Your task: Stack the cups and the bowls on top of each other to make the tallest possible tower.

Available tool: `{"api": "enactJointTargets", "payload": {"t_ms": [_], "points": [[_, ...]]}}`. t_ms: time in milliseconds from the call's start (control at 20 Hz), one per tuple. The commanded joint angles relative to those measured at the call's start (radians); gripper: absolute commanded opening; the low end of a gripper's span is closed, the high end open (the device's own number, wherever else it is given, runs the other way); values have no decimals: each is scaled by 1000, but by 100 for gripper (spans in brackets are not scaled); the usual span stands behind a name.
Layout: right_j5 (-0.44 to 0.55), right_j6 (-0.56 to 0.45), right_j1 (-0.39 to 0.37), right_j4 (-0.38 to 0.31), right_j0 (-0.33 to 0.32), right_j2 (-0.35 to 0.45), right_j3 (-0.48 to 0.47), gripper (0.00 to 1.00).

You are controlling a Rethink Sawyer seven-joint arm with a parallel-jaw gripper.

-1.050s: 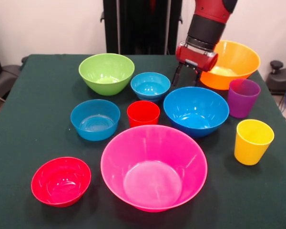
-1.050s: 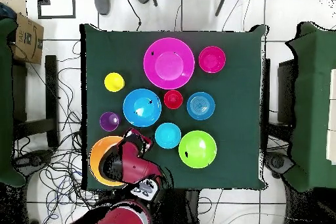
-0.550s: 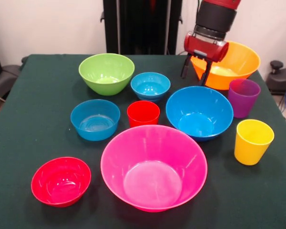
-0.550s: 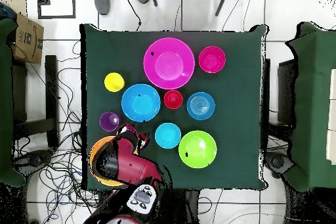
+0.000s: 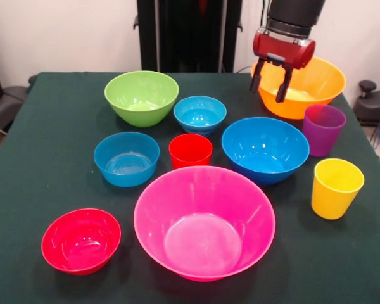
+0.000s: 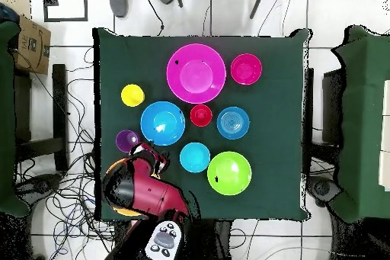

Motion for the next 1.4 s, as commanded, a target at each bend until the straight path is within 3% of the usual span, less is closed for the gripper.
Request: {"api": "enactJointTargets", "payload": {"t_ms": [50, 850, 1400], "points": [[84, 184, 12, 28, -25, 93, -28, 100], [-163, 233, 163, -4, -43, 118, -51, 100], [-262, 255, 222, -1, -52, 147, -59, 100]]}}
